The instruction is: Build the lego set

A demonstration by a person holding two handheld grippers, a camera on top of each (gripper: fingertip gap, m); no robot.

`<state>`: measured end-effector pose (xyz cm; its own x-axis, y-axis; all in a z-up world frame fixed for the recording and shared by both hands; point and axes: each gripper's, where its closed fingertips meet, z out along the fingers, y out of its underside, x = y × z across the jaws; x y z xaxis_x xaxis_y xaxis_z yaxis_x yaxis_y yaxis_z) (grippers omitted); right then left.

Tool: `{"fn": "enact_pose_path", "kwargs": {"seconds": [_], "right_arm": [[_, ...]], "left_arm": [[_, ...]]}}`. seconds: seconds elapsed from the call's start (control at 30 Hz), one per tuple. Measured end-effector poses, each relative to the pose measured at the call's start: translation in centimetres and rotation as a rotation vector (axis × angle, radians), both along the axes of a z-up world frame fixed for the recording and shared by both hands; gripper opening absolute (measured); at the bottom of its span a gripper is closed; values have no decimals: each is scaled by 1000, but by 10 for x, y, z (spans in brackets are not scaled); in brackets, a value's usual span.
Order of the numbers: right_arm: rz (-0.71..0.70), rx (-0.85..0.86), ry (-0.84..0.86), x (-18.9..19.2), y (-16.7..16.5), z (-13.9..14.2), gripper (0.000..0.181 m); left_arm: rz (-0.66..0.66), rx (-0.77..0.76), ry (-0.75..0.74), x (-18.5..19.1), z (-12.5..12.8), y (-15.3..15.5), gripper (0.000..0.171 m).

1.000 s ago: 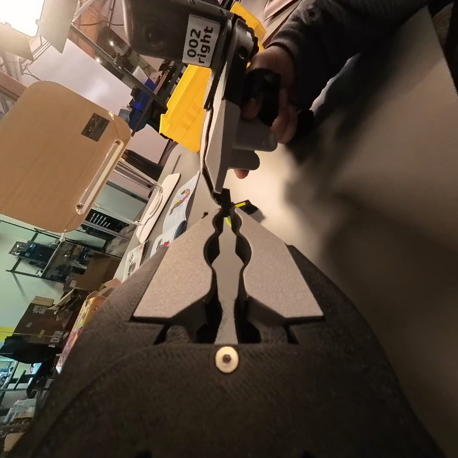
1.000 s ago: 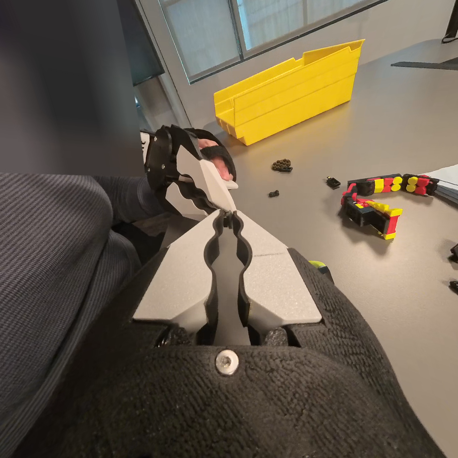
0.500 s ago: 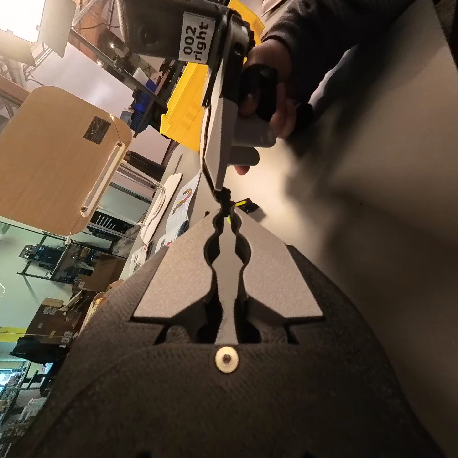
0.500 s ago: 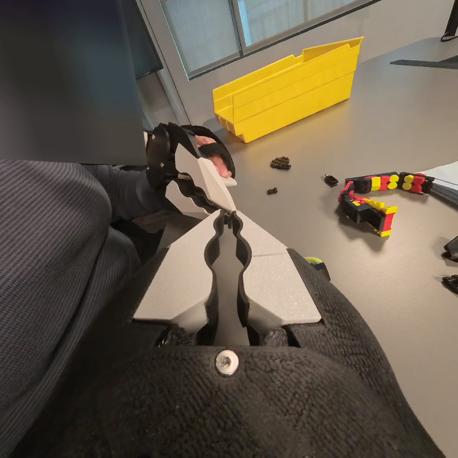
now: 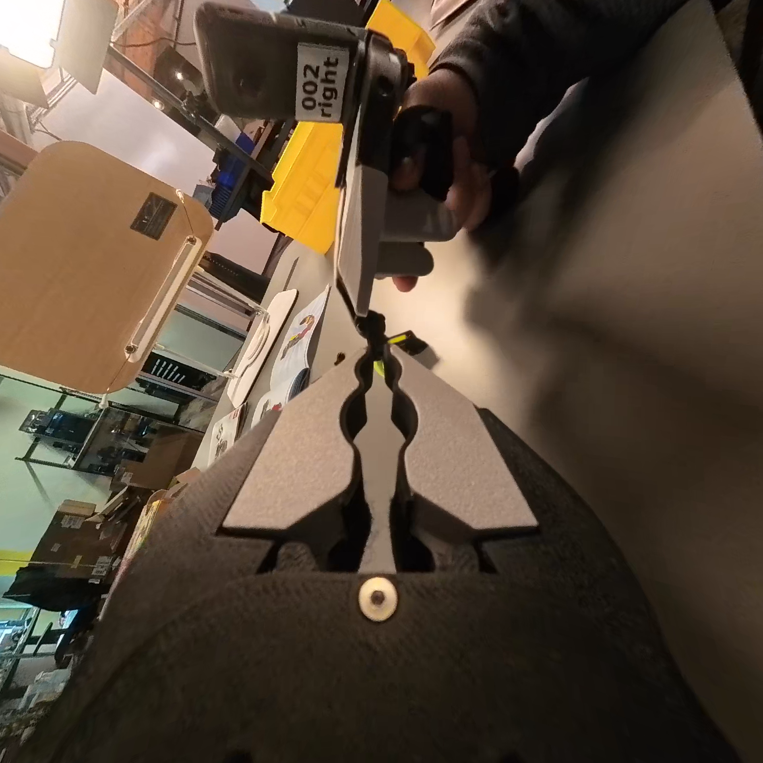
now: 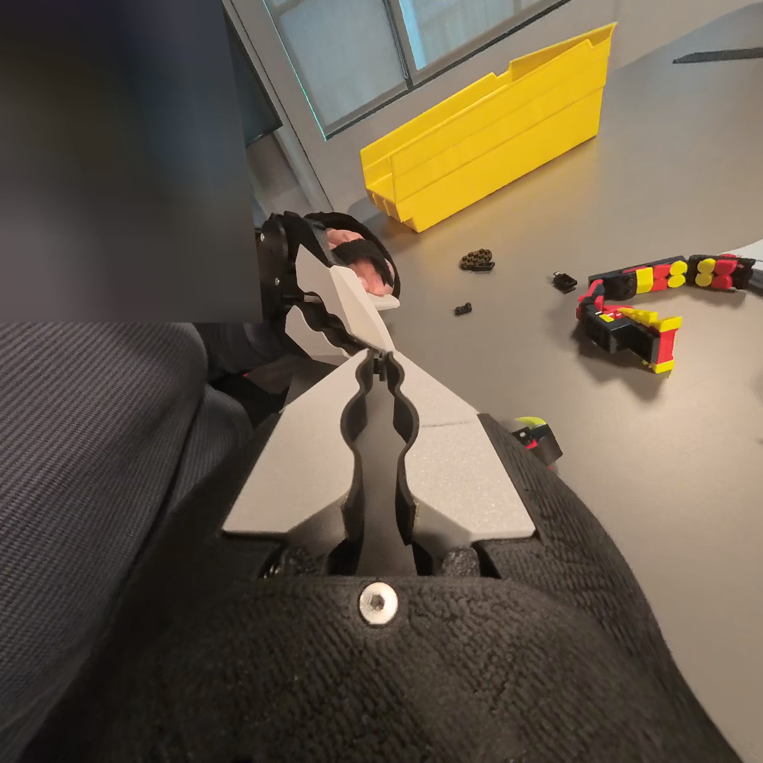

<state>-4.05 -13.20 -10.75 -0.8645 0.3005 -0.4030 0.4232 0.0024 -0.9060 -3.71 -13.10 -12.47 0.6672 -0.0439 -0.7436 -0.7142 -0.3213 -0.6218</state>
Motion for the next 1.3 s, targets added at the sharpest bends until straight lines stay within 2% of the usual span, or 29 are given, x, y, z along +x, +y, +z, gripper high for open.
{"fn": "enact_pose_path", "kwargs": {"seconds": [0.4, 0.63, 0.7, 0.83, 0.93, 1.07, 1.13, 1.2, 1.3], "right_arm": [[48, -65, -279, 0, 6, -9, 3], [34, -14, -244, 1, 4, -15, 0], [18, -3, -228, -1, 5, -15, 0], [-24, 47, -115, -5, 8, -14, 0], [-72, 98, -13, -10, 10, -13, 0], [-133, 157, 101, -16, 11, -11, 7], [-150, 229, 121, -15, 9, -16, 10], [-172, 348, 127, -13, 6, -29, 13], [-323, 559, 117, -25, 12, -52, 13]], "left_arm": [[2, -23, 29, -1, -5, 1, 3], [0, -10, -63, -3, -3, -1, 3], [45, -19, -88, -11, -4, -2, 3], [92, -57, -290, -21, -13, -6, 3], [135, -154, -516, -28, -29, -11, 3], [176, -257, -738, -32, -44, -18, 3], [199, -338, -826, -32, -55, -23, 3], [196, -356, -913, -32, -56, -25, 3], [213, -346, -977, -36, -55, -28, 3]]}}
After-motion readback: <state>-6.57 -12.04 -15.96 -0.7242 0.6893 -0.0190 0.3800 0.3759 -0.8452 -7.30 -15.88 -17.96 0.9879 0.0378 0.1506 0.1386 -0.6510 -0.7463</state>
